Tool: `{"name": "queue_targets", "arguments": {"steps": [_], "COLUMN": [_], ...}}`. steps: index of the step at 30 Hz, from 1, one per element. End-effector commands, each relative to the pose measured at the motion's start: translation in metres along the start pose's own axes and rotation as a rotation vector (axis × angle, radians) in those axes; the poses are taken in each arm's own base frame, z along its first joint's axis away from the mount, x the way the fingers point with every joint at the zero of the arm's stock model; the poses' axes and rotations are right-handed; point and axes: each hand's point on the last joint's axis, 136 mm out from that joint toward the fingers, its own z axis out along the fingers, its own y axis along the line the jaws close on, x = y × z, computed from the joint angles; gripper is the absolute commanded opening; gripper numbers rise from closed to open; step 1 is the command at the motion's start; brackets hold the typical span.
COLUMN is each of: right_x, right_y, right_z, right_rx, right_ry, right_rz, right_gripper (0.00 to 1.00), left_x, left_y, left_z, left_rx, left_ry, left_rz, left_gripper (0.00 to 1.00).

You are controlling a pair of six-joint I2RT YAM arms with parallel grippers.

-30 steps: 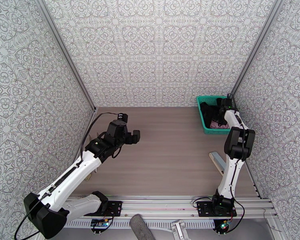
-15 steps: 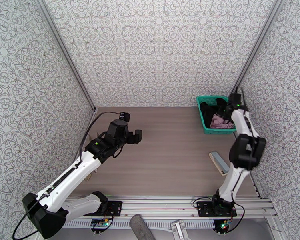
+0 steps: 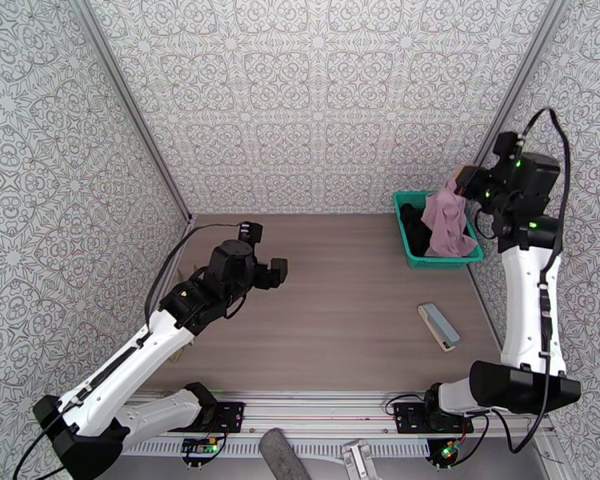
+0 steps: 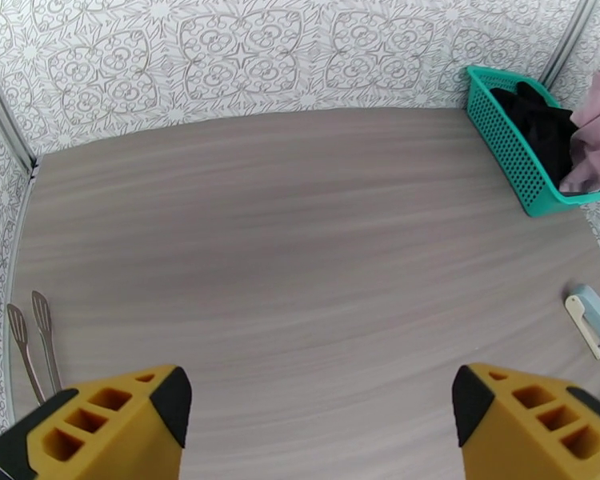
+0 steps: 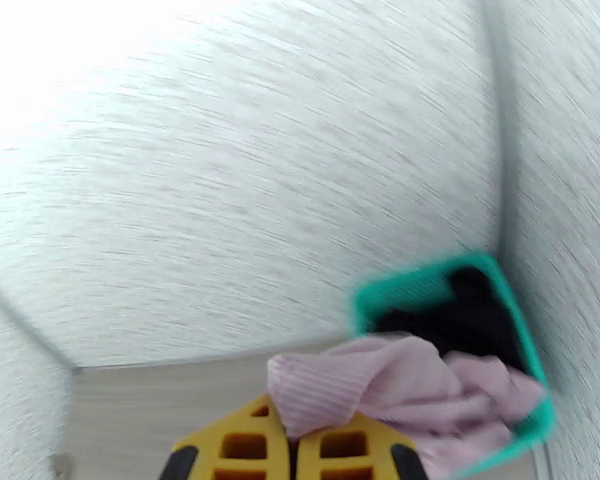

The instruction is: Fold and stack the mixed laundry pile

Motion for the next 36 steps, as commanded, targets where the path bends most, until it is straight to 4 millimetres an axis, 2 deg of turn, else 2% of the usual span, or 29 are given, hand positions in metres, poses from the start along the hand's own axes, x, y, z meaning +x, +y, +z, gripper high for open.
{"name": "queue_targets", "arguments": {"steps": [1,7,12,15,19,21,24,26,29,32,34,36], "right_x": [-0.031,-0.049,-0.041,-0.019,0.040,0.077,0.149,0.204,0.275,0.326,0.349,0.361], "right_y": [0.080,0.163,0.218,0.237,0.242,0.232,0.195,0.157,0.091,0.036,0.011,-0.005], "right_z": [-0.039,-0.065,-0.061,-0.044,-0.006,0.011,0.035,0.042,0.040,0.032,0.028,0.026], "right_rx": [-0.263,-0.517,-0.661,-0.679,-0.610,-0.562,-0.442,-0.317,-0.093,0.092,0.169,0.222], "right_ry": [-0.054,-0.082,-0.045,0.014,0.129,0.176,0.257,0.314,0.386,0.446,0.483,0.504], "right_rz": [-0.009,0.021,0.033,0.028,0.021,0.033,0.070,0.064,0.018,-0.038,-0.059,-0.074], "right_gripper": [0.00,0.00,0.00,0.00,0.00,0.00,0.00,0.00,0.00,0.00,0.00,0.00], "left_x": [-0.015,-0.018,-0.023,-0.025,-0.027,-0.027,-0.025,-0.024,-0.020,-0.011,0.000,0.018], "left_y": [-0.003,-0.002,0.004,0.008,0.017,0.021,0.027,0.029,0.028,0.021,0.017,0.013], "left_z": [-0.014,-0.025,-0.040,-0.050,-0.066,-0.072,-0.078,-0.079,-0.075,-0.063,-0.050,-0.036], "left_rx": [0.010,0.013,0.008,0.000,-0.021,-0.034,-0.054,-0.065,-0.064,-0.048,-0.041,-0.037], "left_ry": [-0.051,-0.066,-0.093,-0.109,-0.127,-0.130,-0.127,-0.119,-0.098,-0.048,0.011,0.086], "left_rz": [-0.002,-0.003,-0.007,-0.010,-0.012,-0.013,-0.005,0.000,0.004,0.005,0.001,-0.017], "left_gripper": [0.88,0.82,0.82,0.82,0.82,0.82,0.83,0.83,0.83,0.83,0.83,0.81]}}
